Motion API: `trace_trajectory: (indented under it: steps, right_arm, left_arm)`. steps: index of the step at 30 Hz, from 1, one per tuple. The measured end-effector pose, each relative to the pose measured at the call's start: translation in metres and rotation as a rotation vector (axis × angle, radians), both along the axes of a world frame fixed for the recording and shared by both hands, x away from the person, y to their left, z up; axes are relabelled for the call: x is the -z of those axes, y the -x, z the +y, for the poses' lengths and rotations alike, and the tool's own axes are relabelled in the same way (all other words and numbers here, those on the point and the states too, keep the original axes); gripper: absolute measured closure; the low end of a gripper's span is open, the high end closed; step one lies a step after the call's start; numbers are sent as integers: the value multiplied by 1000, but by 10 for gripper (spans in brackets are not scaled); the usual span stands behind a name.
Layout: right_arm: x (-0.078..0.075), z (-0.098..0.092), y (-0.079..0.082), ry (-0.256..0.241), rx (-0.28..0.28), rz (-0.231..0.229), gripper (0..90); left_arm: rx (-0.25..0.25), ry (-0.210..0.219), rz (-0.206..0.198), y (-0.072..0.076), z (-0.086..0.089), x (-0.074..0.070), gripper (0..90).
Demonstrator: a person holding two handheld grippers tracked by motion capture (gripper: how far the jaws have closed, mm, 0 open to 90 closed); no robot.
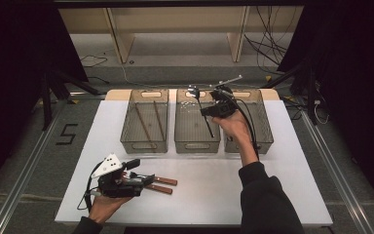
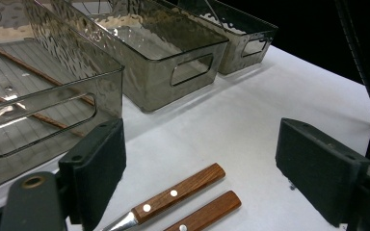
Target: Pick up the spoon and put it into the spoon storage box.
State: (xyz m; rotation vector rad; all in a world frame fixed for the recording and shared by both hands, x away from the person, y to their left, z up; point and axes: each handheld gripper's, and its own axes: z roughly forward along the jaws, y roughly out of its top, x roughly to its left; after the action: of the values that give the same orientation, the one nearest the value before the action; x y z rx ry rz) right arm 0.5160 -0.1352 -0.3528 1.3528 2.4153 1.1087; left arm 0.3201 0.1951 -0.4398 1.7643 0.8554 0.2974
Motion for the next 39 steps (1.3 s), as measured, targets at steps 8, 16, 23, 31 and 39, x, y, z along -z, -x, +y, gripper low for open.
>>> trace_trajectory:
  steps: [8, 16, 23, 31, 39]
  right_arm:
    - [12, 3, -12, 19, 37, 18, 855]
    - [20, 5, -15, 31, 54, 27, 855]
    - [27, 7, -15, 35, 58, 42, 854]
    - [41, 5, -14, 48, 71, 65, 851]
    - [44, 6, -14, 68, 85, 87, 805]
  left_arm:
    - [3, -2, 0, 0, 0, 0, 178]
    - [4, -4, -2, 0, 0, 0, 178]
    - [3, -3, -3, 0, 0, 0, 178]
    - [4, -4, -3, 1, 0, 0, 178]
    - [2, -3, -2, 0, 0, 0, 178]
